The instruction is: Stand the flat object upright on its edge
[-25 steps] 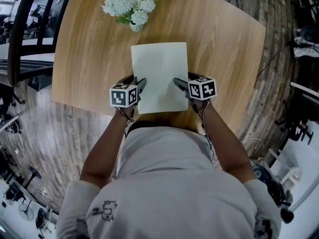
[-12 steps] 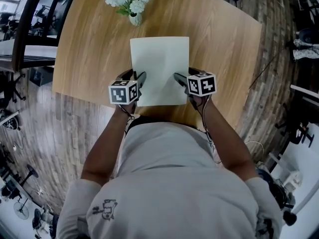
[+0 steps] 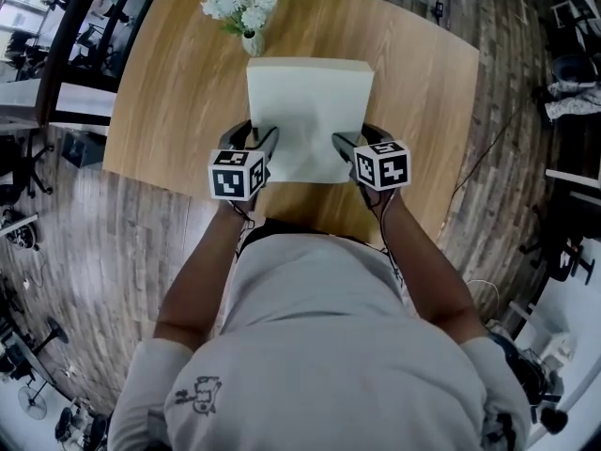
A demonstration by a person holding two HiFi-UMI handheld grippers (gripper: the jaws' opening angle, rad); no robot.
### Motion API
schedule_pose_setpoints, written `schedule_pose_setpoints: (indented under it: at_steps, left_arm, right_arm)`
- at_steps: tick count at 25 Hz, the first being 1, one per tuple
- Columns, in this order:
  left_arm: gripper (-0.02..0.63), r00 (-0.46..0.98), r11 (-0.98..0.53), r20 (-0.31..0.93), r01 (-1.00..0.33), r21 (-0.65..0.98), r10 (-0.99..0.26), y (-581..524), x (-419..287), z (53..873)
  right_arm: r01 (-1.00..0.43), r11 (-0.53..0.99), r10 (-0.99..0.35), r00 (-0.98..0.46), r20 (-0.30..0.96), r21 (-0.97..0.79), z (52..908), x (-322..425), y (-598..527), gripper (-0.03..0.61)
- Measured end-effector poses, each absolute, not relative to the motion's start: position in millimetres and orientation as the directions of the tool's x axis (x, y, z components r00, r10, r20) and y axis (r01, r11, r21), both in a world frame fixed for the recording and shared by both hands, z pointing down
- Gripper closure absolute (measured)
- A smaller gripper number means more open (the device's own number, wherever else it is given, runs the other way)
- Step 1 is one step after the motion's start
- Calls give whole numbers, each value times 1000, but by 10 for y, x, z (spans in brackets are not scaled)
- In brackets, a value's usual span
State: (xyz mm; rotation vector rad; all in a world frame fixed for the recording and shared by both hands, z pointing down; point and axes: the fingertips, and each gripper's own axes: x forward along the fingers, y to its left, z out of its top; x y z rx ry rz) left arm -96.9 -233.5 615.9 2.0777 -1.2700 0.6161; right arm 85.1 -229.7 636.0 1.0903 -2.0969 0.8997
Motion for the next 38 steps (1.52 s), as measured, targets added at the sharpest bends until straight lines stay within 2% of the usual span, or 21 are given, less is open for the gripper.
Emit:
schedule_pose_setpoints:
  at_steps: [13, 24, 38]
  left_arm:
    - [376, 370, -387, 481, -920, 68, -795, -2384, -885, 5523]
    - [376, 370, -399, 448, -916, 31, -814, -2421, -854, 5644]
    - [376, 381, -412, 454, -911, 33, -806, -2537, -893, 5829]
  right_arm:
    - [-870, 481, -662, -442, 605, -110, 5803, 929, -2415, 276]
    - [-879, 474, -749, -376, 546, 44, 5835, 961, -2447, 281]
    - [-872, 470, -789, -345, 508, 138, 5919, 907, -2561, 284]
